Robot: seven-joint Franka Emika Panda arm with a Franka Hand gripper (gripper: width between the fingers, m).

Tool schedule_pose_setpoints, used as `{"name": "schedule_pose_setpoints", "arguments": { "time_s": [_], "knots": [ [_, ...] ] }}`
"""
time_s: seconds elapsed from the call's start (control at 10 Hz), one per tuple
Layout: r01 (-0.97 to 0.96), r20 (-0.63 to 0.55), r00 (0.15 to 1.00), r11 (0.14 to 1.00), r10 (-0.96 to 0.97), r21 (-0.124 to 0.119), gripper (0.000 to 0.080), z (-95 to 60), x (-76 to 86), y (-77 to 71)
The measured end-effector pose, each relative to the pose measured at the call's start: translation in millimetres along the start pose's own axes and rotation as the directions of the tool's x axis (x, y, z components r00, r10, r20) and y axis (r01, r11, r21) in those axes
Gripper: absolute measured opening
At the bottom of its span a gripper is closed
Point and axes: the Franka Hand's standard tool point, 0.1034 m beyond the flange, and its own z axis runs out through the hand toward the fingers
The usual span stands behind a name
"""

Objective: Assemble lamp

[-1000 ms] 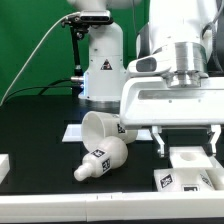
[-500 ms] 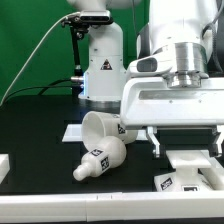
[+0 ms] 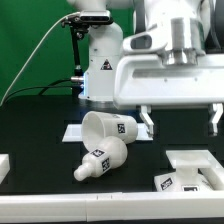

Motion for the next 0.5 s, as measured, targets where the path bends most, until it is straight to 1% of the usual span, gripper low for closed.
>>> {"name": "schedule_pose_setpoints", "arguments": {
  "time_s": [0.1, 0.2, 0.3, 0.5],
  "knots": [
    [-0.021, 0.030, 0.999, 1.000, 0.021, 0.010, 0.0699, -8.2, 13.8, 3.7],
    [-0.016, 0.006, 1.000, 1.000, 0.016, 0.007, 0.0699, -6.1, 14.4, 2.5],
    [-0.014, 0.015, 1.000, 1.000, 0.014, 0.006, 0.0699, -3.4, 9.1, 2.2],
    [-0.006, 0.015, 1.000, 1.000, 0.006, 0.005, 0.0699, -3.3, 9.2, 2.8]
  ]
}}
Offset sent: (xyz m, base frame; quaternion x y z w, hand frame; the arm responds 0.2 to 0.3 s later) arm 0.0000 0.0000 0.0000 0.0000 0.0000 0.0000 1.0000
